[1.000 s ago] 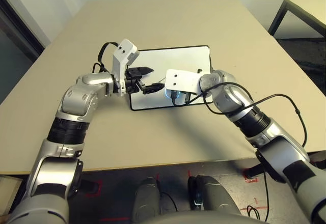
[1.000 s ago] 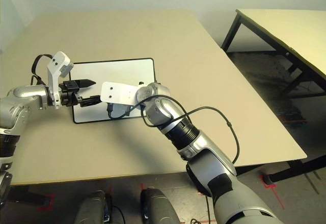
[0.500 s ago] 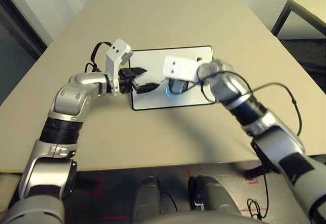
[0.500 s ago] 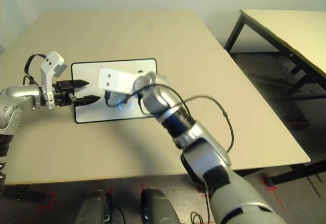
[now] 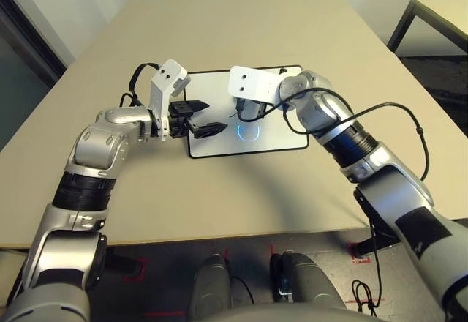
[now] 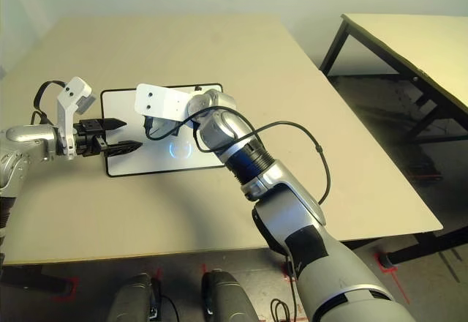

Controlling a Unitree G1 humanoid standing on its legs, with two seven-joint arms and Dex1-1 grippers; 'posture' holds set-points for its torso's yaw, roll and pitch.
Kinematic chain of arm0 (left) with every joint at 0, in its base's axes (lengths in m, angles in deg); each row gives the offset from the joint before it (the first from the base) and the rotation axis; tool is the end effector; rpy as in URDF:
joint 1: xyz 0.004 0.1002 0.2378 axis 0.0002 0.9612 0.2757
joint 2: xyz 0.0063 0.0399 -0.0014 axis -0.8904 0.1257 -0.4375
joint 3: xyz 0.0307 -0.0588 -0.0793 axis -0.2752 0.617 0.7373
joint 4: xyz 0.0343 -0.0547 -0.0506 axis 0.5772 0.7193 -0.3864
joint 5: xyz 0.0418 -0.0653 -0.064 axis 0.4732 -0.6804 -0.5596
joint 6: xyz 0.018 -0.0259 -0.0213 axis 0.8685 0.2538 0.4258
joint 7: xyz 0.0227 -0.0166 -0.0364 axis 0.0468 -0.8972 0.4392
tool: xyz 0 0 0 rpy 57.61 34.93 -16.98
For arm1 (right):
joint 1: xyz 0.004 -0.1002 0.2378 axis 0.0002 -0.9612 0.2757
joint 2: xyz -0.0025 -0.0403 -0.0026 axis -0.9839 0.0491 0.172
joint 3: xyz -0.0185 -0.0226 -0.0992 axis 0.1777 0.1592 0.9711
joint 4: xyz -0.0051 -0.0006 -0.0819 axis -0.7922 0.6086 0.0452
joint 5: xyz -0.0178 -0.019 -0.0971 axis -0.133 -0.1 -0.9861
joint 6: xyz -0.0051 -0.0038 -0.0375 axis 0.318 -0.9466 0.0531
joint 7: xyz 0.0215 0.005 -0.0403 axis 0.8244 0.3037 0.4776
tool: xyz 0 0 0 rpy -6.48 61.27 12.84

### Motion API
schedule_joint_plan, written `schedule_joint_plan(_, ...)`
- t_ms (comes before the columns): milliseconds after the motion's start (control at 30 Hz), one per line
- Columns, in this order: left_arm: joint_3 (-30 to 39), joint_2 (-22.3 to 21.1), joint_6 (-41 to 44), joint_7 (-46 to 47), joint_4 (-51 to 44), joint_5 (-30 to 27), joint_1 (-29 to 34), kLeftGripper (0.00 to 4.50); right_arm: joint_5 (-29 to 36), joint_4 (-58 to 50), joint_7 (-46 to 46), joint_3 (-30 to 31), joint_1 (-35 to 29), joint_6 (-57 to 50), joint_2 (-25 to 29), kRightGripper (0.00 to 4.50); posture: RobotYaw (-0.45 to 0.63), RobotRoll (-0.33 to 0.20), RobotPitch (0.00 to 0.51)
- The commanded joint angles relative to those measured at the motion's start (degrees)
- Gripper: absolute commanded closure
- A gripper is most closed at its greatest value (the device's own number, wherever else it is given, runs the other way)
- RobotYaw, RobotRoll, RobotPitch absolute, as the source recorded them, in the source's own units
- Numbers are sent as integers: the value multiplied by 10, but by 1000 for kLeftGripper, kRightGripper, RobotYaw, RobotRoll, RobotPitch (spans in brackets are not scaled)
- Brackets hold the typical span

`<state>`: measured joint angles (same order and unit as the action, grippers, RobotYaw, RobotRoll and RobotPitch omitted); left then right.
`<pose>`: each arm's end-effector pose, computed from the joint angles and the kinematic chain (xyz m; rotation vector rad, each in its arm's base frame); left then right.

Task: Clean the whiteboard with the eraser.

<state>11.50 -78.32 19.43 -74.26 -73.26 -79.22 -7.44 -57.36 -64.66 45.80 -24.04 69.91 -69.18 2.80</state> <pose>0.2841 0.2402 0.1966 0.2720 0.3269 -0.8537 0.3272 -0.0550 0.2103 -1.0499 0.1878 0.8806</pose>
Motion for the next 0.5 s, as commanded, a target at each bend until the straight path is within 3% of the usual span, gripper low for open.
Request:
schedule_joint_plan(33,4,0,6,2,-10,-1,8,0,-10,-66,40,38,-56,-25,22,3915,19,0,87)
schedule_joint_plan(200,4,0,8,2,-11,-2,7,0,-20,-94,53,47,-86,-31,45,3916,14,0,84)
schedule_joint_plan(500,-2,2,2,-3,0,2,-2,0,-4,68,-16,-6,25,19,12,3916,7,0,79)
